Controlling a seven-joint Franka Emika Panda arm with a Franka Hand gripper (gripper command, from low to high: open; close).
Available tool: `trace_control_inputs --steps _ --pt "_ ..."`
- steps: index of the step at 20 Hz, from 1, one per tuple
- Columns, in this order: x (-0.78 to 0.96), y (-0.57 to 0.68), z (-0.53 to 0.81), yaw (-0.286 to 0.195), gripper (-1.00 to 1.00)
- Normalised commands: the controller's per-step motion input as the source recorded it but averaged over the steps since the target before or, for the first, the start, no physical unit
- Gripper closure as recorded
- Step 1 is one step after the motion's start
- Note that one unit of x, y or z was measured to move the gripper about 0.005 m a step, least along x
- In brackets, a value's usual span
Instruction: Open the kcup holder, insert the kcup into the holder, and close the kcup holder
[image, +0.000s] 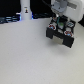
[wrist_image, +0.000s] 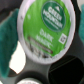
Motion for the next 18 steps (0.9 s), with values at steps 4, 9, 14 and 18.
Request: trace_control_inputs --steps 4,9,14,18 --pt "0.19 0.05 0.38 0.078 -1.0" --pt "0.31 -0.08 0.58 0.057 -1.0" --pt "0.44 -0.35 0.62 0.054 -1.0" --pt "0.52 -0.46 0.42 0.044 -1.0"
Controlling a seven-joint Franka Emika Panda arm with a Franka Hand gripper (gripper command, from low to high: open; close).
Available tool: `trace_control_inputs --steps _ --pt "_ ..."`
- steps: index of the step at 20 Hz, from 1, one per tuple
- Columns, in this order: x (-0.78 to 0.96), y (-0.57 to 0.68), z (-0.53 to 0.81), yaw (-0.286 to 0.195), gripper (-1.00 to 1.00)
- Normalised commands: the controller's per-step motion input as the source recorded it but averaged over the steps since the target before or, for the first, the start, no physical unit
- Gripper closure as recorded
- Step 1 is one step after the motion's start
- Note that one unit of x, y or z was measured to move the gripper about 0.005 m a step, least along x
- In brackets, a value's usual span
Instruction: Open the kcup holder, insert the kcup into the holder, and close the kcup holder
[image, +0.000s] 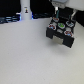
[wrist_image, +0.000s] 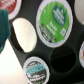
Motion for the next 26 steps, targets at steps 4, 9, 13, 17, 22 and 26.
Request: trace_control_inputs --steps 4,9,13,17,22,26 --pt "0.53 -0.45 0.33 0.048 -1.0" --pt "0.61 -0.42 0.27 0.037 -1.0" --pt "0.56 -0.4 0.14 0.048 -1.0" --pt "0.53 -0.32 0.12 0.069 -1.0" --pt "0.66 -0.33 0.02 0.041 -1.0" --pt "0.71 -0.23 0.0 0.049 -1.0"
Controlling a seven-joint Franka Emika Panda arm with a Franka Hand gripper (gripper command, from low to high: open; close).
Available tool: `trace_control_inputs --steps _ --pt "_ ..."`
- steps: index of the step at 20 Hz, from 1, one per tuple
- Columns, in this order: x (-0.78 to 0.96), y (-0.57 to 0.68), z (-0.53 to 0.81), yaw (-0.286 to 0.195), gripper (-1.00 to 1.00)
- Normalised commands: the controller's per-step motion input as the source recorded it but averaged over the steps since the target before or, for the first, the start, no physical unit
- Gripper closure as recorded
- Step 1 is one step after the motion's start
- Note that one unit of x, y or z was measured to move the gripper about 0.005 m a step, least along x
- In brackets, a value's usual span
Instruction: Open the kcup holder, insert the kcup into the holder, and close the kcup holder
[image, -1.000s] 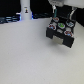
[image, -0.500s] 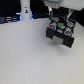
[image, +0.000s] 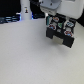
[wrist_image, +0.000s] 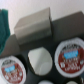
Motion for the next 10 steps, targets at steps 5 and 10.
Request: trace_control_inputs --steps 5,10 --pt "0.74 0.0 -0.01 0.073 -1.0" --pt "0.49 0.19 -0.08 0.169 -1.0"
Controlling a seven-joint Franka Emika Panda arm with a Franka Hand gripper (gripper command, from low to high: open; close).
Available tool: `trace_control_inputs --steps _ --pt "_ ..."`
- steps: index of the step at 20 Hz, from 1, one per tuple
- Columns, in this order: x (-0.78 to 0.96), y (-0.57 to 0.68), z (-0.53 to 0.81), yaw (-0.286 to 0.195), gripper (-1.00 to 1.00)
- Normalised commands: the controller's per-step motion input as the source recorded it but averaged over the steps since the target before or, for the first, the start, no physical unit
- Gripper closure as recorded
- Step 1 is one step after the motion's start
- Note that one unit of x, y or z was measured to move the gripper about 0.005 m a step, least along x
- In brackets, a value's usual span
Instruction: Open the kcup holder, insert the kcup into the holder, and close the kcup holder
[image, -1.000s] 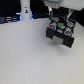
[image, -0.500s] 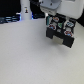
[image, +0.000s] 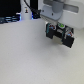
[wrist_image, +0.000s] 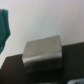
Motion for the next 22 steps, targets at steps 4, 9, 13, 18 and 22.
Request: trace_control_inputs --steps 4,9,13,18,22 --pt "0.33 0.14 -0.17 0.237 -1.0" --pt "0.22 0.17 -0.2 0.234 -1.0" --pt "0.05 0.26 -0.18 0.219 -1.0" --pt "-0.05 0.39 -0.04 0.176 -1.0" --pt "-0.12 0.54 0.08 0.111 -1.0"
